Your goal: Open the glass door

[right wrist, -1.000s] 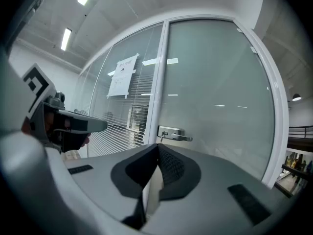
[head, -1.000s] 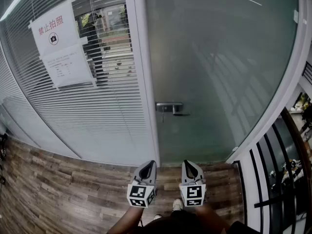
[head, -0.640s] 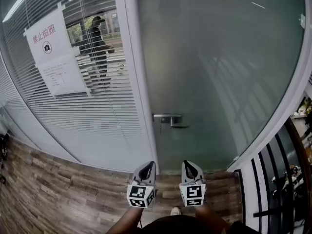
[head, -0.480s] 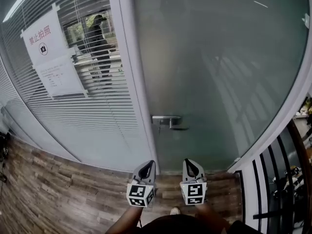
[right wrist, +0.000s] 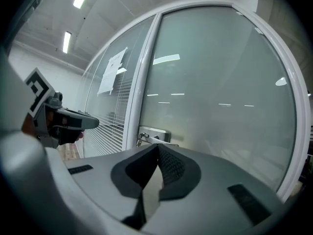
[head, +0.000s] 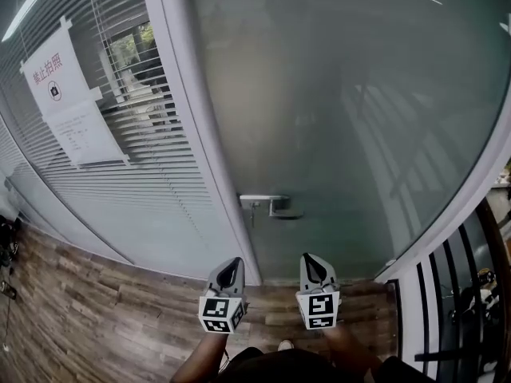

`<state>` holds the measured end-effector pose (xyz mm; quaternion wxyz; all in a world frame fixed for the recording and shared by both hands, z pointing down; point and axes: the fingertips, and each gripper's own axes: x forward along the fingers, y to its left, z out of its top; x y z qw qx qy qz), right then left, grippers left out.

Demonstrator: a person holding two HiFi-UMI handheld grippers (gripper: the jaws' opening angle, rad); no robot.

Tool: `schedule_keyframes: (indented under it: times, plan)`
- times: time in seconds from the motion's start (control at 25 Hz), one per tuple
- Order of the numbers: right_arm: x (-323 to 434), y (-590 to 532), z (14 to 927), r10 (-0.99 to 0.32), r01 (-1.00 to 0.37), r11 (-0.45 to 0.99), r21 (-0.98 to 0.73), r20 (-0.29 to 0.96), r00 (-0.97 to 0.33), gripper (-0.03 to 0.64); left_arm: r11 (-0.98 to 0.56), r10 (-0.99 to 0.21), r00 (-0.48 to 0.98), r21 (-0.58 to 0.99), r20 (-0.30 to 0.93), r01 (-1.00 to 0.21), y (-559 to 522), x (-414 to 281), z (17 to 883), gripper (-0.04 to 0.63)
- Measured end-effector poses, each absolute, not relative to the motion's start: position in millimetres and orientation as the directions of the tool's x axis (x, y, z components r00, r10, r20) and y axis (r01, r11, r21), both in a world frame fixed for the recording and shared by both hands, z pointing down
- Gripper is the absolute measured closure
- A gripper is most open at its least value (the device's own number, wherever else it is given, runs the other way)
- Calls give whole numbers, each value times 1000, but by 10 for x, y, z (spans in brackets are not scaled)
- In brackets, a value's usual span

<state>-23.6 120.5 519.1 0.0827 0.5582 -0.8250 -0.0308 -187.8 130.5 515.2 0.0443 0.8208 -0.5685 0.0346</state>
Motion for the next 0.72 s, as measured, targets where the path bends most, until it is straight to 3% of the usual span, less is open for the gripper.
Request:
schedule_keyframes:
  times: [0.4,0.72]
  plan:
    - [-547,654,5170,-908,-893,418,167,123,-402,601,-369,-922,368,17,120,-929,736,-1992,5196,594]
    - [-827,143,5419,-841,-779,528,338,335,-425,598,-408,-903,414,71,117,-910,262,-1987,5304,594]
